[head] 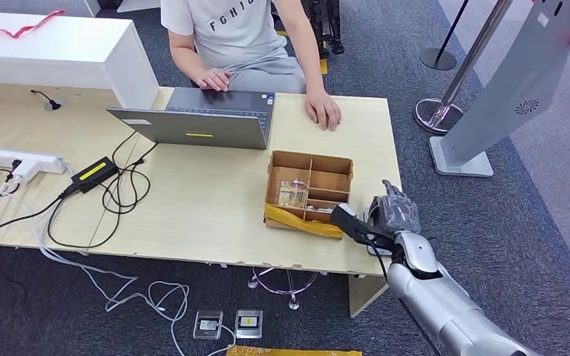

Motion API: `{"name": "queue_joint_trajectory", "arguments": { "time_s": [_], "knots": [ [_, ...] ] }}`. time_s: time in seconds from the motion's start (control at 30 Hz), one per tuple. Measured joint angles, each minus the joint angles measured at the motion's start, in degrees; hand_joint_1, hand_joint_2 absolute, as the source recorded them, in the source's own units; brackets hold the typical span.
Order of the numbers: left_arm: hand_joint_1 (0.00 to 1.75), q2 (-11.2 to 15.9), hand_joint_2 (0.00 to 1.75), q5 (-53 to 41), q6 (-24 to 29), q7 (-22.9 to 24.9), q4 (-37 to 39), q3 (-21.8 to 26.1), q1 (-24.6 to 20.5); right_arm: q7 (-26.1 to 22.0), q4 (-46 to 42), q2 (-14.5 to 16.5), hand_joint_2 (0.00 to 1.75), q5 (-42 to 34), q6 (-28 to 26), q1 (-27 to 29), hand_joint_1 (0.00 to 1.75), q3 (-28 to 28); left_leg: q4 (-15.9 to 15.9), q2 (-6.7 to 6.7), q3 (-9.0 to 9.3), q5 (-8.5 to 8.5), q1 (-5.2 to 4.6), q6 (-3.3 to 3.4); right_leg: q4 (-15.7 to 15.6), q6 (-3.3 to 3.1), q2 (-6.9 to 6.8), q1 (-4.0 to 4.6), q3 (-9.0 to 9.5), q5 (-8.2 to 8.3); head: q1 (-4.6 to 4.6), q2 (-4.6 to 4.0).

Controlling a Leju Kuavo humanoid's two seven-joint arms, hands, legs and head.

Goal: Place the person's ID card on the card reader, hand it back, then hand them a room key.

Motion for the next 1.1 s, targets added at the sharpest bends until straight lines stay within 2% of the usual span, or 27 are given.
{"name": "queue_joint_trajectory", "arguments": {
  "time_s": [0.3,0.73,0.83,1.1],
  "knots": [
    [0.00,-0.1,0.00,1.1,1.4,0.1,0.0,0.1,0.0,0.6,2.0,0.9,1.75,-2.7,-2.0,-0.5,1.75,0.3,0.0,0.00,0.01,0.00,-0.01,0.00,0.0,0.00,0.00,-0.01,0.01,0.00,0.00,0.00],
    [0.00,-0.6,0.00,0.9,1.3,0.1,0.0,0.1,0.1,2.2,3.9,-0.7,1.75,-4.1,-3.0,-4.9,1.75,-0.3,0.0,0.01,0.02,0.00,-0.01,0.00,0.0,0.00,0.02,0.00,-0.02,0.00,-0.01,0.00],
    [0.00,-0.7,0.00,0.2,1.1,0.1,0.0,0.1,0.1,3.3,3.9,-1.8,1.75,-4.1,-3.3,-5.2,1.75,-0.5,0.0,-0.01,0.02,0.00,-0.01,0.00,0.0,0.00,0.00,-0.01,-0.03,0.00,-0.01,0.00],
    [0.00,-0.7,0.00,-2.4,-1.0,-0.2,0.5,0.0,0.1,7.8,0.1,-7.6,1.75,-3.1,-2.8,-4.9,1.75,-2.0,0.0,0.01,0.00,0.00,-0.08,0.01,0.0,0.02,0.03,-0.08,0.00,0.01,0.01,0.00]
  ]
}}
